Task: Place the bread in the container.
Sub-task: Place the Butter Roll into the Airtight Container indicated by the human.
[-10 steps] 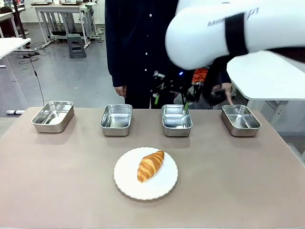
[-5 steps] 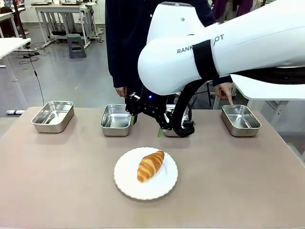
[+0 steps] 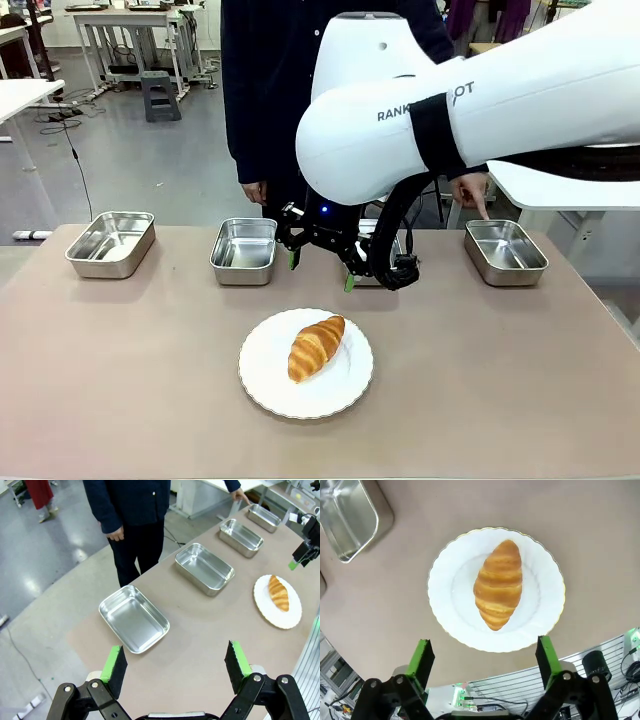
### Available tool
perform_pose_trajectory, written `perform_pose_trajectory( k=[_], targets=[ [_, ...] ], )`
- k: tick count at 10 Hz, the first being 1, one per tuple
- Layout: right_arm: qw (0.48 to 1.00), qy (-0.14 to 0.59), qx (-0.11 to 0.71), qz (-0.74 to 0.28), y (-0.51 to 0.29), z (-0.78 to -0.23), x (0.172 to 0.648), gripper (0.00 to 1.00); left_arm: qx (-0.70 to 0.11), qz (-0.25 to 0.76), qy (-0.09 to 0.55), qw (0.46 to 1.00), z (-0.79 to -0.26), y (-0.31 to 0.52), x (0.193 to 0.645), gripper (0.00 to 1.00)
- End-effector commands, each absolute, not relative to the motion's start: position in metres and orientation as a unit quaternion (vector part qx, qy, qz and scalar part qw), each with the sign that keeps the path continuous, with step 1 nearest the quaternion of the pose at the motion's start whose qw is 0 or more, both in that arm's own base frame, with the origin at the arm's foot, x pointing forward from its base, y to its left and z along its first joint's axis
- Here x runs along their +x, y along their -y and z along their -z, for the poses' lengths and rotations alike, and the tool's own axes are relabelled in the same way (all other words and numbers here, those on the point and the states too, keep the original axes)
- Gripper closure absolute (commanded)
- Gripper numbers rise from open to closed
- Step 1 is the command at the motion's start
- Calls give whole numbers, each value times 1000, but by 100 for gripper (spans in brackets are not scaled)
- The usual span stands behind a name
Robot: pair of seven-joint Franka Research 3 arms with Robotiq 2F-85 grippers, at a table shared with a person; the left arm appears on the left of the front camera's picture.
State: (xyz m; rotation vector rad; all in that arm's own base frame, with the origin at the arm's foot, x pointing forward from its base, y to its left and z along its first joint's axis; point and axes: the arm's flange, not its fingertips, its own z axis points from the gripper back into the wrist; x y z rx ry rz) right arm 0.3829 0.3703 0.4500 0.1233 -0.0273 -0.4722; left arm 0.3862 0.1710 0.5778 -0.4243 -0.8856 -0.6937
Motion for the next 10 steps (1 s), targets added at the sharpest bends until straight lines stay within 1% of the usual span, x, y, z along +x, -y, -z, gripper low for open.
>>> perform_pose_trajectory(
  k=[1, 4, 8, 10],
  targets=[
    [948, 20, 45, 313, -373, -399, 360, 0, -203, 328, 418, 823, -579, -172, 386, 0],
    [938, 16, 41, 345, -373, -380, 358, 0, -203, 328, 418, 823, -579, -172, 386, 0],
    [935, 42, 60, 346, -377, -359, 351, 0, -203, 328, 418, 823, -579, -172, 386, 0],
    [937, 36, 51, 345, -381, -349, 354, 0, -203, 328, 418, 823, -579, -172, 386, 0]
  ],
)
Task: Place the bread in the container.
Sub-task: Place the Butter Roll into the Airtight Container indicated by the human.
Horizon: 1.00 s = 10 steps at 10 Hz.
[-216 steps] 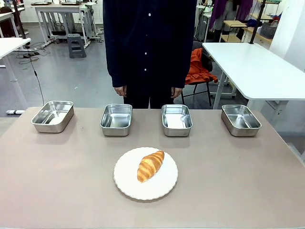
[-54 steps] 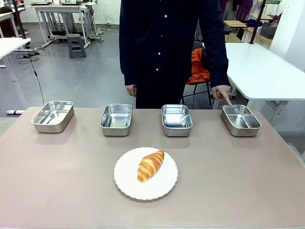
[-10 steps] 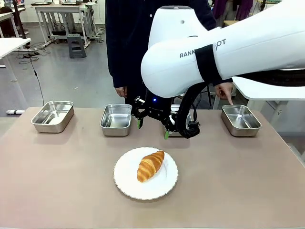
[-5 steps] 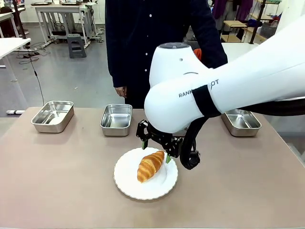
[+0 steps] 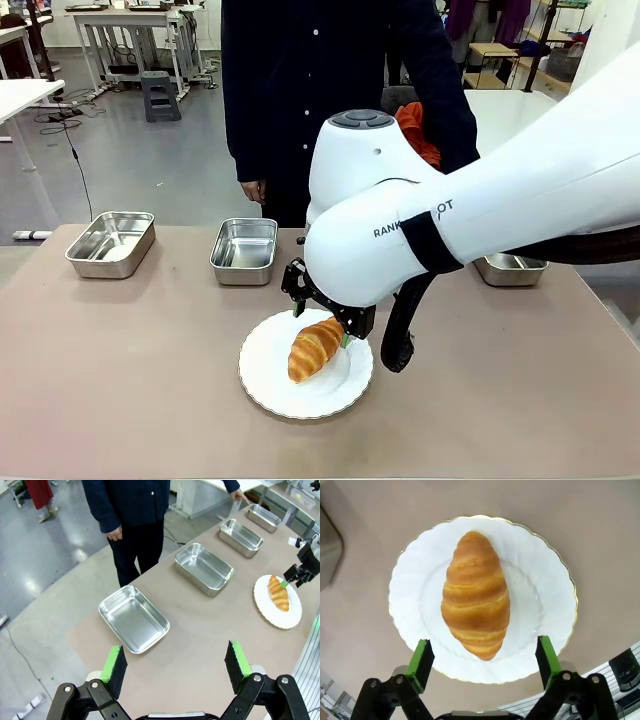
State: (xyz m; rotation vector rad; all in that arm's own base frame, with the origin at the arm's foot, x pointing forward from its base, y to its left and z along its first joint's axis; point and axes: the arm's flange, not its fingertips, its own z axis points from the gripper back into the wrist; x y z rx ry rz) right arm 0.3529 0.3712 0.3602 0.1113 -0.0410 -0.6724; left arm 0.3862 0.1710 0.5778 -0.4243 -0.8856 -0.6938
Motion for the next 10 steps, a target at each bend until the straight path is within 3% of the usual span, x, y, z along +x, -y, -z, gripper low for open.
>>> perform_pose_trajectory(
  k=[1, 10],
  targets=[
    [938, 33, 47, 341, -382, -344, 357, 0, -203, 328, 418, 823, -579, -172, 386, 0],
    [945, 18, 37, 324, -396, -306, 377, 0, -203, 328, 418, 823, -579, -172, 386, 0]
  ],
)
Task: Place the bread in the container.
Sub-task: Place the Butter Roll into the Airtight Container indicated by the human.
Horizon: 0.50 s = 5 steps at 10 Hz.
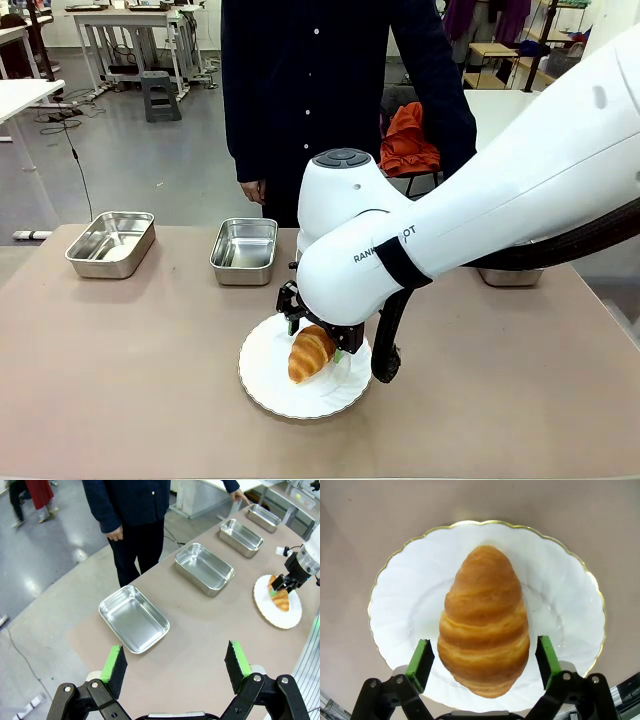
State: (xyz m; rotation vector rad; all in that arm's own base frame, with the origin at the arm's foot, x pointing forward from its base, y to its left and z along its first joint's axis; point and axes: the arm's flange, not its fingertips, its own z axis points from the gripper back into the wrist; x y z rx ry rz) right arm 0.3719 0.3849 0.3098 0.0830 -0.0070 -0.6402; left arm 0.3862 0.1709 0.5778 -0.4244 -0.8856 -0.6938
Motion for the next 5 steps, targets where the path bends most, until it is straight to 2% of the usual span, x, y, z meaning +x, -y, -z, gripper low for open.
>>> perform_pose_trajectory(
  k=[1, 5],
  targets=[
    [946, 16, 34, 322, -398, -304, 378, 0, -203, 328, 418, 823, -579, -172, 386, 0],
    [947, 9, 26, 320, -397, -299, 379, 0, -203, 328, 418, 823, -579, -172, 386, 0]
  ],
)
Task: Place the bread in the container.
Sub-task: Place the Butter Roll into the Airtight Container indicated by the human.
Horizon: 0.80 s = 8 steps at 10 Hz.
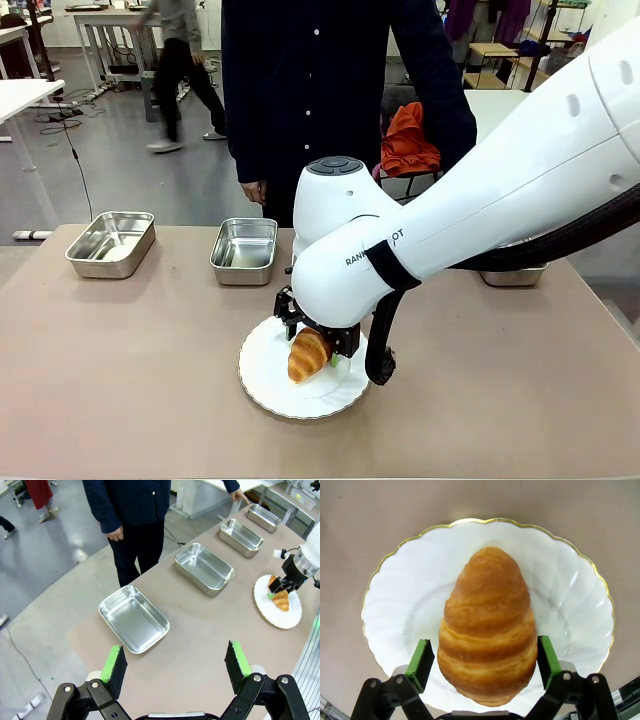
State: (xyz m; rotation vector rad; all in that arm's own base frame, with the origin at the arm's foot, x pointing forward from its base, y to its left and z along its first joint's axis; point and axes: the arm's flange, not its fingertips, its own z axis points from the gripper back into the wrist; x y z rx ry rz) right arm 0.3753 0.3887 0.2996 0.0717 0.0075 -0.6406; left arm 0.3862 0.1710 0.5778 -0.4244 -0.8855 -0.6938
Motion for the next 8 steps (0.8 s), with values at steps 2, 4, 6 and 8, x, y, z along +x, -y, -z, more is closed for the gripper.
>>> perform_pose_trajectory(
  k=[2, 4, 6, 8],
  targets=[
    [946, 5, 24, 322, -395, -299, 379, 20, -203, 328, 418, 823, -579, -172, 386, 0],
    [947, 1, 21, 321, -395, -299, 379, 40, -203, 328, 418, 823, -579, -172, 386, 0],
    [948, 0, 12, 318, -394, -299, 380, 60, -203, 328, 418, 823, -579, -172, 386, 0],
    [948, -7, 27, 316, -389, -301, 377, 69, -203, 328, 418, 823, -579, -172, 386, 0]
  ],
)
